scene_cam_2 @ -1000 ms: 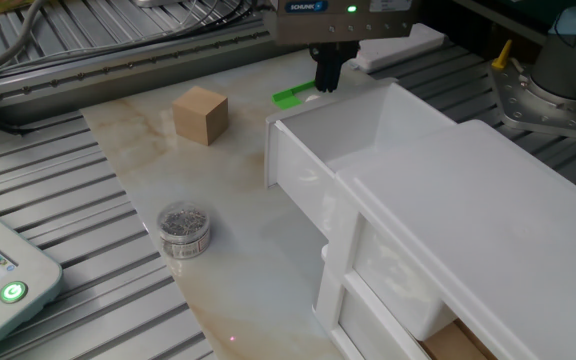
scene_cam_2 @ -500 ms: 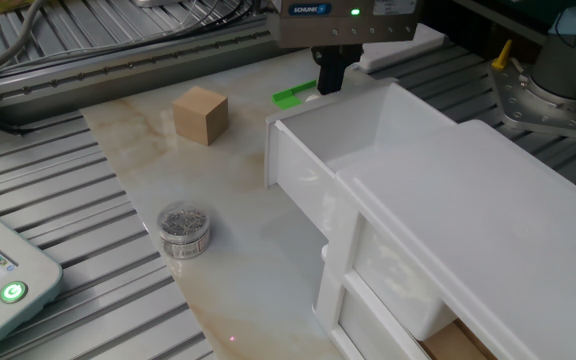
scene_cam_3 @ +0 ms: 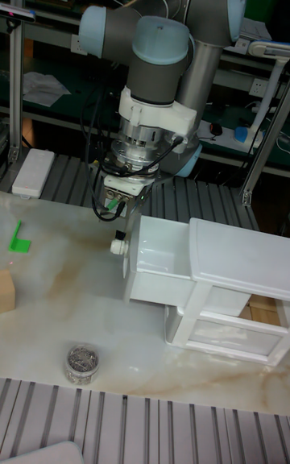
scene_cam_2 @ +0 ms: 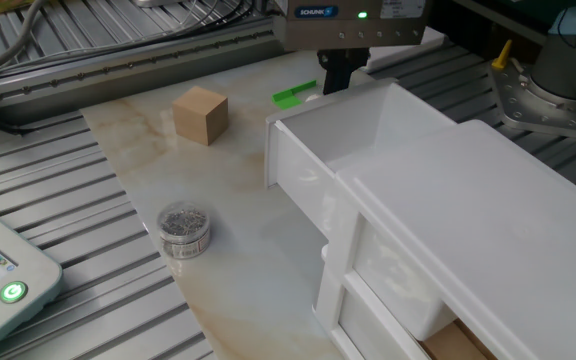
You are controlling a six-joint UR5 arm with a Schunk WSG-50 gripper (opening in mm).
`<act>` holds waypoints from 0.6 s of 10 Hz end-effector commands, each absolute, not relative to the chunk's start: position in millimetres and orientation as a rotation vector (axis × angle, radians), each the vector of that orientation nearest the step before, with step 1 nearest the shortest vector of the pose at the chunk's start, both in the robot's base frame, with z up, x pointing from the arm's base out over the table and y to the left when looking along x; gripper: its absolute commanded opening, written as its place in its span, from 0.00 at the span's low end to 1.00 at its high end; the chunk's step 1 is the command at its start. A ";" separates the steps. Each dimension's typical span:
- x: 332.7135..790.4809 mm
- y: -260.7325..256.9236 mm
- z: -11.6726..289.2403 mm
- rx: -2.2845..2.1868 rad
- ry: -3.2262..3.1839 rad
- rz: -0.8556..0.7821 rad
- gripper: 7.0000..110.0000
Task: Use the gripper to push and close the drawer
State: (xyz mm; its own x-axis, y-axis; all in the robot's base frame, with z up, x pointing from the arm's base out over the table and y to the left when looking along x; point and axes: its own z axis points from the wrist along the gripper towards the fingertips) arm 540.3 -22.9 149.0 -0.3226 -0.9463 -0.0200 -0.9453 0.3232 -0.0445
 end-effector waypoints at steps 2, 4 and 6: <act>541.6 -10.4 150.9 -1.790 2.501 -0.015 0.00; 541.3 -6.0 152.7 -1.794 2.495 -0.010 0.00; 541.8 -2.0 153.4 -1.787 2.490 0.001 0.00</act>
State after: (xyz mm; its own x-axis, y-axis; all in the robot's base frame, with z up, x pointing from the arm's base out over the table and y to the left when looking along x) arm 540.6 -9.8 150.9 -0.3156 -0.9481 -0.0392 -0.9472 0.3172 -0.0459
